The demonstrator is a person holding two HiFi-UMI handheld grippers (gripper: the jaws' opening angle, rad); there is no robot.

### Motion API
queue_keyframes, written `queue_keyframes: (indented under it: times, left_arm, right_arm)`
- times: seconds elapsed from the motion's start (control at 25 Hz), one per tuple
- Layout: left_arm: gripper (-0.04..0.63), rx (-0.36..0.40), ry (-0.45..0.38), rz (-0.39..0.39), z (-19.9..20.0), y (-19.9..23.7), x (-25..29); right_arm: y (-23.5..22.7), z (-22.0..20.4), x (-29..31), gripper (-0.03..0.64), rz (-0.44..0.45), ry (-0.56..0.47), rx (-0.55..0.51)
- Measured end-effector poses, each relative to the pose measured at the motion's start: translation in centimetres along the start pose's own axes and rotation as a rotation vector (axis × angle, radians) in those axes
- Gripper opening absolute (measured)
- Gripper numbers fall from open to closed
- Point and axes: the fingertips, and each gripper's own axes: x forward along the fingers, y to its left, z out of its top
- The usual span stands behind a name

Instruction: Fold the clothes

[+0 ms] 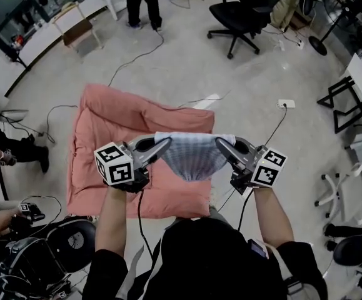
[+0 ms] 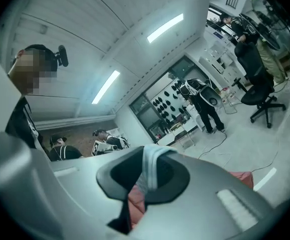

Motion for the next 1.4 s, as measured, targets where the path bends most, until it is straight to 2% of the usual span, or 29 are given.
queue_keyframes:
  times: [0.24, 0.48, 0.6, 0.76, 0.88, 0.96, 1.2, 1.4]
  left_arm:
    - [0.026, 0.039, 0.015, -0.004, 1.5, -0.1, -0.3]
    - [0.026, 0.175, 0.148, 0.095, 1.5, -0.1, 0.1]
    - [0.026, 0.195, 0.172, 0.121, 0.6, 0.3, 0.4]
    - [0.026, 0.186, 0.177, 0.18, -1.6, 0.8, 0.6]
    - [0.025, 0.157, 0.166, 0.265, -2.5, 1.4, 0.8]
    - [0.025, 0.121, 0.127, 0.332, -2.6, 2.0, 1.4]
    - [0.025, -0.01, -0.041, 0.65, -4.0, 1.2, 1.6]
    - [0.025, -0.056, -0.091, 0.765, -5.6, 1.2, 0.5]
  right_arm:
    - [0.5, 1.8, 0.6, 0.012, -0.011, -0.015, -0.047]
    - [1.0, 2.6, 0.8, 0.012, -0.054, 0.012, -0.112]
    - [0.8, 1.8, 0.6, 0.012, -0.067, 0.049, -0.159]
    - [-0.3, 0.5, 0.7, 0.012, -0.039, 0.108, -0.188]
    - [-1.3, -0.1, 1.0, 0.012, 0.055, 0.15, -0.191]
    - [-2.5, 0.3, 1.2, 0.012, 0.139, 0.193, -0.187]
    - [-5.1, 0.8, 2.5, 0.012, 0.442, 0.379, -0.152]
    - [-5.7, -0.2, 4.7, 0.012, 0.517, 0.468, -0.196]
